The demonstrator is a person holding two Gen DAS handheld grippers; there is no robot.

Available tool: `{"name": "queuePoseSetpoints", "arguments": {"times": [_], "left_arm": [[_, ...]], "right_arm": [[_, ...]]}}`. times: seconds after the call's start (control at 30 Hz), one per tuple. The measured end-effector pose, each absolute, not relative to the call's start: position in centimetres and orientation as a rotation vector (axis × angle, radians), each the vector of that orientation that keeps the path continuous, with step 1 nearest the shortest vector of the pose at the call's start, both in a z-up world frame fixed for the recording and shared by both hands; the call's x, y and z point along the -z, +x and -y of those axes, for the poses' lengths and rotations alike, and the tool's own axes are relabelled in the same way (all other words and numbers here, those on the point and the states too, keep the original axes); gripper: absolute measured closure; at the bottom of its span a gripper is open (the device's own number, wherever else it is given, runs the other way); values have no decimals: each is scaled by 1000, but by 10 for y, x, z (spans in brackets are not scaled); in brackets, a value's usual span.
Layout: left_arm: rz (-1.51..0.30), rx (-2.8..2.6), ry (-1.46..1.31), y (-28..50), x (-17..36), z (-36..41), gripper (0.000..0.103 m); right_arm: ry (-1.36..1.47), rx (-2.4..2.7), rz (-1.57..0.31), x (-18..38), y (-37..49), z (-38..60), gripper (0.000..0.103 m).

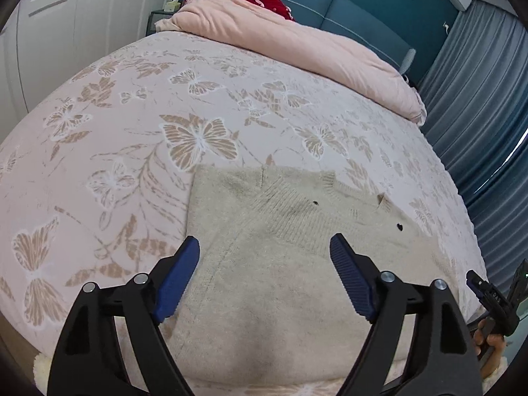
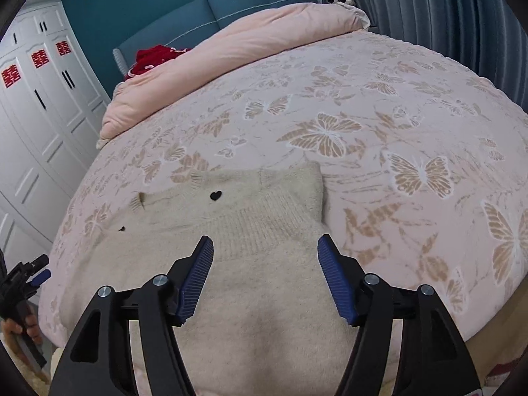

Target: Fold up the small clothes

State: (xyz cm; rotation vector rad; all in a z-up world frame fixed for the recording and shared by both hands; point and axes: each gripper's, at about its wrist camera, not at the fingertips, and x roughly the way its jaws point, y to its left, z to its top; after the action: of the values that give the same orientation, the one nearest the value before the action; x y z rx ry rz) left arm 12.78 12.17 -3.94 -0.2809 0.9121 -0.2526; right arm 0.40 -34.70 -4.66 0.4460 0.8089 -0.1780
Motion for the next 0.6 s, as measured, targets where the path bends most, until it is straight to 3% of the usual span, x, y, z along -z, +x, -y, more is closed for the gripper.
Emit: {"name": "queuePoseSetpoints", "arguments": {"times": [0.3,0.33,0.37,0.4,0.43,0.6], "left_arm": [[-1035,339,-365,188,92,-92,26],[-1051,361,-385,191,97,-90,39],[-1065,391,-397,193,101,-88,72],[-1087,407,-390,195,105,-86,90],[-1098,413,-394,194,107,-87,99],[-948,455,-442,168,63,-105,100]], "right_arm": [[426,183,-937,95,66,348,37],[410,180,-944,97,68,345,40],[394,174,-947,99,69,342,59],[388,161,-949,100,69,340,76],[393,141,-963,102,69,339,100],[449,55,-848,69,49,332,102]]}}
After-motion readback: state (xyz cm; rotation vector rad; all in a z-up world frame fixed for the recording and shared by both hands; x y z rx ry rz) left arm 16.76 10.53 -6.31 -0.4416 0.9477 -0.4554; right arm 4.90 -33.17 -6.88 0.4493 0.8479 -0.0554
